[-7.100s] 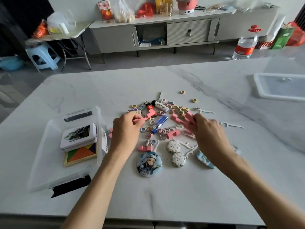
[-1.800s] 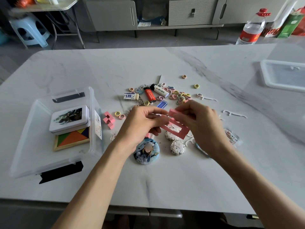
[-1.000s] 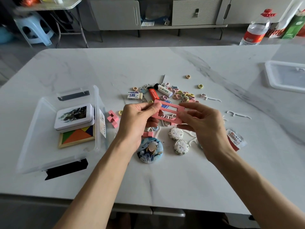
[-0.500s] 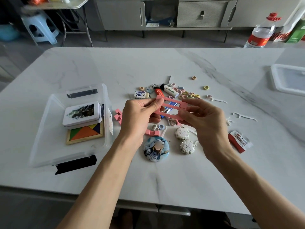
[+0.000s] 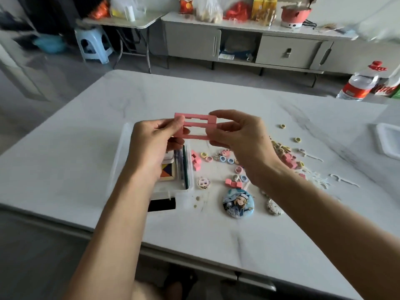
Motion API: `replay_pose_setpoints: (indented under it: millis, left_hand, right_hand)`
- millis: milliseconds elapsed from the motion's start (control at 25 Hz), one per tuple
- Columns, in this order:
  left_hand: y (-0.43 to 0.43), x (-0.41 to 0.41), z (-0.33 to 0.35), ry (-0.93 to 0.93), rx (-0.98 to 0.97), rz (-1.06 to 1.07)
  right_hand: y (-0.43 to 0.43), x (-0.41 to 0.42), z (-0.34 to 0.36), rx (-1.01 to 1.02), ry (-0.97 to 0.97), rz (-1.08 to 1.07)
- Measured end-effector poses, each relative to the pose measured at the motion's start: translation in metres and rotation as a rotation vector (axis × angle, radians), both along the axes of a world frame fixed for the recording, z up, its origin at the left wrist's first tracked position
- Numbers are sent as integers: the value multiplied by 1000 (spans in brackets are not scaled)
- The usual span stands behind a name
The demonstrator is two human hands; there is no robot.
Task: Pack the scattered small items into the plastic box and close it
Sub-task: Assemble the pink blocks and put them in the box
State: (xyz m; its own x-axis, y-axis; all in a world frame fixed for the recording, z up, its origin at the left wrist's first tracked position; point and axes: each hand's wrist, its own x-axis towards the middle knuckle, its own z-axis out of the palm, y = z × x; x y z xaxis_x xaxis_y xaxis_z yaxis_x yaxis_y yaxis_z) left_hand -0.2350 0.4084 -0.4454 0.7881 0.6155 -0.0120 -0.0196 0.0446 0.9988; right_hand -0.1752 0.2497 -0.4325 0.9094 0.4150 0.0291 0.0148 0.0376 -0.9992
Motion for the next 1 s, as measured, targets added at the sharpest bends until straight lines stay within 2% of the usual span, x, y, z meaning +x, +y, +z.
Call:
replay_pose_setpoints:
  millis: [280, 360, 480, 560, 680, 800, 1000]
  left_hand:
    - [72, -36, -18, 145, 25, 131]
    - [82, -40, -23, 207, 132, 173]
    - [93, -46, -31, 366, 431, 365]
    - [94, -47, -33, 477, 510, 426]
    - [98, -45, -39, 620, 541, 349]
    - [94, -45, -39, 630, 563, 323]
    - [96, -46, -40, 596, 555, 320]
  right_hand:
    - [91, -12, -3, -142, 214, 82]
    - [102, -13, -10, -170, 284, 96]
    - [112, -17, -22, -251, 364, 120]
    - [117, -18, -30, -353, 346, 112]
    - [134, -24, -42, -476, 319, 93]
    - [147, -27, -58, -571, 296, 66]
    - [155, -26, -76, -570, 339, -30]
